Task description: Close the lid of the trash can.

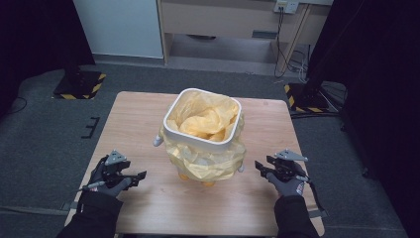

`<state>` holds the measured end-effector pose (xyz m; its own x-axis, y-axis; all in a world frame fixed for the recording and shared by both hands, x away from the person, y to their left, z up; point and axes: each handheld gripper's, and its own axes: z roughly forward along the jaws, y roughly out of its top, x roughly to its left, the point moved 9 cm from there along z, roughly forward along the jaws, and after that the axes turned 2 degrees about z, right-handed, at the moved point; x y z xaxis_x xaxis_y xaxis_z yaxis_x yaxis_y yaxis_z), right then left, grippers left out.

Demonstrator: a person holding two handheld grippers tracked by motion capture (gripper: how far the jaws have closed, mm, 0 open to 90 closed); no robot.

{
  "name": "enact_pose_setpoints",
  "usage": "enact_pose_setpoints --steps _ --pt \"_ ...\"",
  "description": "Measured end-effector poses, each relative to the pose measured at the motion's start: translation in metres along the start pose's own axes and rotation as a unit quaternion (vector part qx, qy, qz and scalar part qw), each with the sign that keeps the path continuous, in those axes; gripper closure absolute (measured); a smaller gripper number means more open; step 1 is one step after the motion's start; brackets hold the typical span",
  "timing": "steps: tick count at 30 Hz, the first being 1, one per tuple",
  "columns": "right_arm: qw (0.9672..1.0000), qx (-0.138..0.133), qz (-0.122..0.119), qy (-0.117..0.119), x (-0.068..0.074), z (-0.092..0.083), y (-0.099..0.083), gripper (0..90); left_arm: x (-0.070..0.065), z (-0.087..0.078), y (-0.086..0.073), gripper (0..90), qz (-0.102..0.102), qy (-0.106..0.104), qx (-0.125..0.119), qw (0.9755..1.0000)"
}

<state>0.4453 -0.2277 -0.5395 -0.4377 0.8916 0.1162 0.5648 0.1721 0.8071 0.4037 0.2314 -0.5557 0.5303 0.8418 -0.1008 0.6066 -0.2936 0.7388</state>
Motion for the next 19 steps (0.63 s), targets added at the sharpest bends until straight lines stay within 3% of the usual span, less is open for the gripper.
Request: enact_pose_setpoints --steps 8,13,19 --pt "0.9992 0.028 0.013 -0.026 -0.024 0.005 -0.017 38.8 0.017 0.006 -0.015 14.7 -0.012 0.016 0.041 0.9989" --pt "0.9979 0.045 0.013 -0.046 -0.037 0.007 -0.026 36.9 0.029 0.008 -0.021 13.4 -0.028 0.027 0.052 0.9979" --pt "0.9959 0.061 0.025 -0.062 -0.05 0.009 -0.035 34.7 0.034 0.012 -0.027 12.0 -0.028 0.036 0.071 0.9964"
